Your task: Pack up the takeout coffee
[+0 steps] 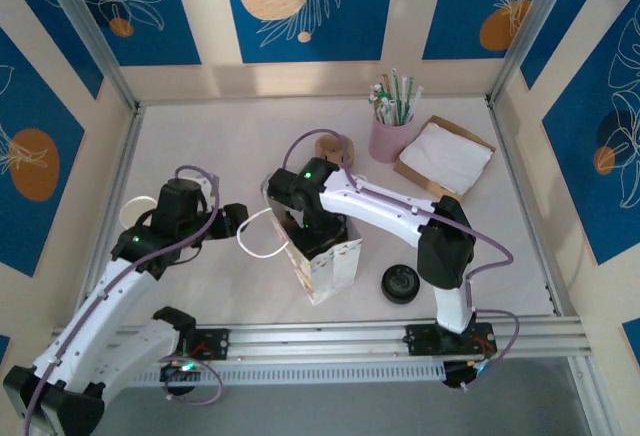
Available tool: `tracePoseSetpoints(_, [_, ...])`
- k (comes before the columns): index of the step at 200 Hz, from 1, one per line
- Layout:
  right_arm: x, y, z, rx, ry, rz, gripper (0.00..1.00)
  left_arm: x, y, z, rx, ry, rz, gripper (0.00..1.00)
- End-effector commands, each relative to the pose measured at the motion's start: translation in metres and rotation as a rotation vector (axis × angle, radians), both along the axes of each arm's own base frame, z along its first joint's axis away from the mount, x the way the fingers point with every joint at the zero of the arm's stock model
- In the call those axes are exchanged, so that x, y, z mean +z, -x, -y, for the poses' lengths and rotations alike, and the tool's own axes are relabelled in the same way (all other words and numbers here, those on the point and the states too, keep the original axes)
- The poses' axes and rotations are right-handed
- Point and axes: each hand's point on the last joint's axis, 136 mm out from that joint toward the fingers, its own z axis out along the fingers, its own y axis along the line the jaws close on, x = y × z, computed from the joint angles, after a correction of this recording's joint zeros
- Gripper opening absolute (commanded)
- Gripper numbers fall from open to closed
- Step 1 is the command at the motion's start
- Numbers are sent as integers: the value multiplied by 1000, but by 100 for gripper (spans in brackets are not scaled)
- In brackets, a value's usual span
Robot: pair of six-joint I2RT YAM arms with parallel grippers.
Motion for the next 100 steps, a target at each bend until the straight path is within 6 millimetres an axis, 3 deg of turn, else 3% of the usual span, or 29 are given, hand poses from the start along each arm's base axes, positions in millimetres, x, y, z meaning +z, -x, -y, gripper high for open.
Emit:
tracePoseSetpoints(1, [-12,7,8,4,51,-56,63,15,0,0,-7,9,31,71])
tracePoseSetpoints(100, [-14,8,8,2,50,-59,63,14,0,-1,-5,9,29,71])
